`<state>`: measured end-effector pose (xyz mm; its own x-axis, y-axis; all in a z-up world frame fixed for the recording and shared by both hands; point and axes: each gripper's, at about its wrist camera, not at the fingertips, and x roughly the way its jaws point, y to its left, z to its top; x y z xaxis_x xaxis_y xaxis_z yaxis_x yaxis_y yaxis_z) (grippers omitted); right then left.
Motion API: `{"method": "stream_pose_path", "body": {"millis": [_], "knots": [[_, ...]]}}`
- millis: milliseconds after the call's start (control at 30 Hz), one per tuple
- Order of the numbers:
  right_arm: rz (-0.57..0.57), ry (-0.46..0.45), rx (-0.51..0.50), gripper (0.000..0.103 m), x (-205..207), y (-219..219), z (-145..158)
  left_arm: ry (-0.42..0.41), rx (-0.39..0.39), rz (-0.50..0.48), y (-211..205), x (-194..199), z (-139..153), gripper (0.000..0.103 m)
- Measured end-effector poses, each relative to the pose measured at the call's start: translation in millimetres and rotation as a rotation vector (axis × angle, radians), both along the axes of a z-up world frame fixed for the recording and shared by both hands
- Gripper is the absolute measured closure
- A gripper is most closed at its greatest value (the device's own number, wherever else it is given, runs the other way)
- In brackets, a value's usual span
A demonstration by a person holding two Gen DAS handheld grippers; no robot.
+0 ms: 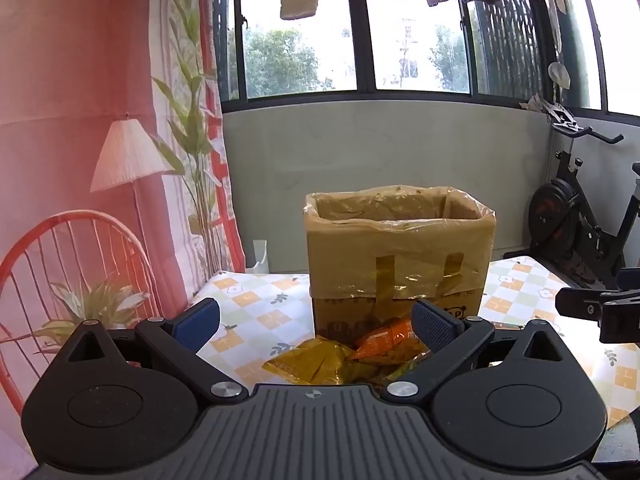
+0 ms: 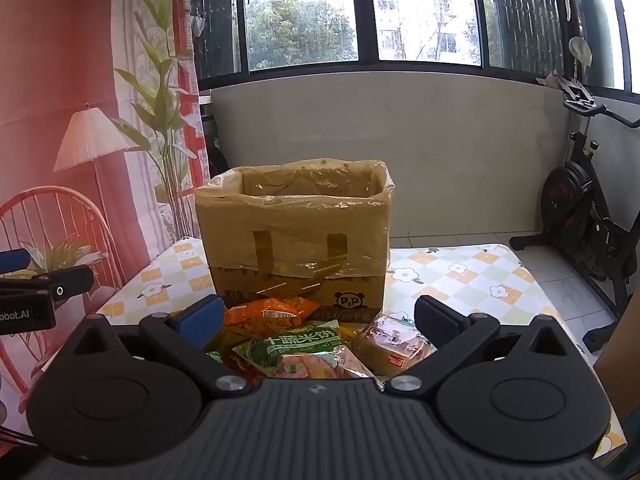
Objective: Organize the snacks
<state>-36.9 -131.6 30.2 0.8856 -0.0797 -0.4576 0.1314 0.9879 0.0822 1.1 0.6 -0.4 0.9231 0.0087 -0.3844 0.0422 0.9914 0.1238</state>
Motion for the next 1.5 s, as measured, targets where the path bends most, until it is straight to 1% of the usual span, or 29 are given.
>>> {"method": "stream_pose_path", "body": {"millis": [67, 100, 167, 300, 567, 1500], "knots": [[0.000, -0.002, 0.000, 0.000, 0, 0, 0, 0.005, -0.016, 0.006, 2, 4, 0, 0.000], [0.000, -0.003, -0.001, 0.000, 0, 0, 0, -0.010, -0.033, 0.008, 6, 2, 3, 0.000], [0.000, -0.002, 0.002, 0.000, 0, 0, 0, -0.027, -0.039, 0.012, 9, -2, 7, 0.000], [0.000, 0.001, 0.002, 0.000, 0, 1, 0, -0.046, -0.029, 0.018, 5, -8, 8, 0.000], [0.002, -0.001, -0.003, 0.000, -1, 2, 2, -0.053, -0.036, 0.035, 4, -10, 3, 0.000], [0.002, 0.004, -0.006, 0.000, -3, 7, -1, -0.036, -0.040, 0.026, 4, -9, -2, 0.000]]}}
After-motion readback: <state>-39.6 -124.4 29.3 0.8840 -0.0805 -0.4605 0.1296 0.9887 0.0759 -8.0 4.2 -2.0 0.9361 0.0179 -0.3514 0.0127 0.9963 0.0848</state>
